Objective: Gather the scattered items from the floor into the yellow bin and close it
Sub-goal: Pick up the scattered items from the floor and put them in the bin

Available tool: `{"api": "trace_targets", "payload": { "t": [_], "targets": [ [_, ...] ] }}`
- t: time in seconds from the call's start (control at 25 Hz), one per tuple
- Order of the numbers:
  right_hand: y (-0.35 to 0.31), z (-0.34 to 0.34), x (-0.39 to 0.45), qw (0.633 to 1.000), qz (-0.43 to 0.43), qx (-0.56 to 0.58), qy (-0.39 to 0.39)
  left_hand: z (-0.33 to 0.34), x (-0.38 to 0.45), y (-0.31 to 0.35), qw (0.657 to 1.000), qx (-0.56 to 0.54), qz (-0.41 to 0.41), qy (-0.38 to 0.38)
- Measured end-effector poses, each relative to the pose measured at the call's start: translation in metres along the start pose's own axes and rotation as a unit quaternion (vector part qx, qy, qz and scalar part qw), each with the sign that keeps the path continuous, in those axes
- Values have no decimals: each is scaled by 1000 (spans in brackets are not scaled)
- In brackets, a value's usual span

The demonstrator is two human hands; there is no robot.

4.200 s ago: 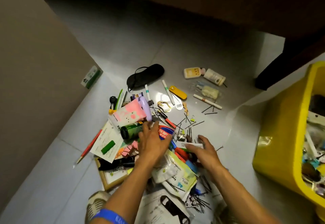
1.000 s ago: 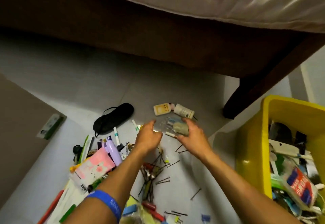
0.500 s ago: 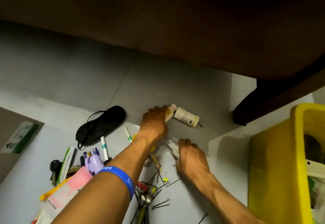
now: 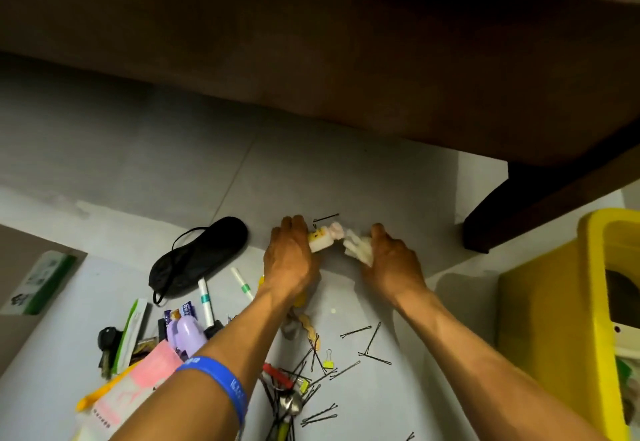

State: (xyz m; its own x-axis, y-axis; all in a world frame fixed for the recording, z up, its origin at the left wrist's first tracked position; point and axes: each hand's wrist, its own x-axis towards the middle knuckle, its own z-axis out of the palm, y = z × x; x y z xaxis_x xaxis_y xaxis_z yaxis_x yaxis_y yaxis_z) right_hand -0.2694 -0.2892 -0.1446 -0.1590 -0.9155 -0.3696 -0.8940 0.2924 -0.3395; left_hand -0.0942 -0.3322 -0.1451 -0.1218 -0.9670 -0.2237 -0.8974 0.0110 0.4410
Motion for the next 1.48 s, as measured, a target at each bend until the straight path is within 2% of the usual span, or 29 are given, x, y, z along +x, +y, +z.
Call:
{"api": "trace_targets", "payload": {
  "t": [0.08, 0.2, 0.32, 0.44, 0.52, 0.68, 0.76, 0.8, 0.84, 0.88, 0.96, 1.0, 1.08, 1.24, 1.32, 1.4, 1.48],
  "targets": [
    [10, 13, -19, 999, 11, 26, 36, -1, 15, 5, 999, -11, 39, -28],
    [22, 24, -43, 998, 10, 34, 54, 2, 33, 12, 986, 38, 118, -108],
    [29, 40, -70, 998, 7, -4, 57, 7, 26, 12, 986, 23, 124, -109],
    [22, 54, -96, 997, 13, 39, 58, 16, -8, 4, 985, 30, 145, -90],
    [18, 61, -112, 998, 19, 26, 45, 21, -31, 1, 987, 27, 137, -76],
    [10, 68, -141, 999, 36, 2, 16, 35, -83, -2, 983, 43, 129, -121],
    [7, 67, -154, 998, 53, 32, -20, 39, -107, -3, 990, 7, 66, -127],
    [7, 66, -159, 993, 72, 81, -39, 39, -116, -1, 991, -38, 15, -129],
    [7, 63, -164, 977, 107, 171, -63, 37, -123, 0, 982, -121, -52, -135],
    [6, 57, -168, 942, 153, 284, -87, 32, -128, 2, 953, -233, -123, -147],
    [8, 44, -178, 837, 216, 486, -126, 22, -139, 10, 871, -413, -215, -158],
    [9, 34, -185, 786, 218, 561, -140, 16, -146, 17, 846, -454, -225, -165],
    [9, 4, -202, 718, 192, 656, -131, 0, -163, 39, 816, -506, -201, -191],
    [25, -64, -253, 664, 142, 732, -41, -40, -196, 105, 755, -609, -125, -208],
    [47, -91, -289, 633, 132, 763, 8, -53, -218, 148, 750, -610, -64, -249],
    [76, -111, -324, 609, 153, 776, 59, -54, -247, 196, 780, -551, -7, -295],
    [107, -127, -347, 603, 202, 766, 94, -45, -273, 239, 807, -500, -19, -313]
  ]
}}
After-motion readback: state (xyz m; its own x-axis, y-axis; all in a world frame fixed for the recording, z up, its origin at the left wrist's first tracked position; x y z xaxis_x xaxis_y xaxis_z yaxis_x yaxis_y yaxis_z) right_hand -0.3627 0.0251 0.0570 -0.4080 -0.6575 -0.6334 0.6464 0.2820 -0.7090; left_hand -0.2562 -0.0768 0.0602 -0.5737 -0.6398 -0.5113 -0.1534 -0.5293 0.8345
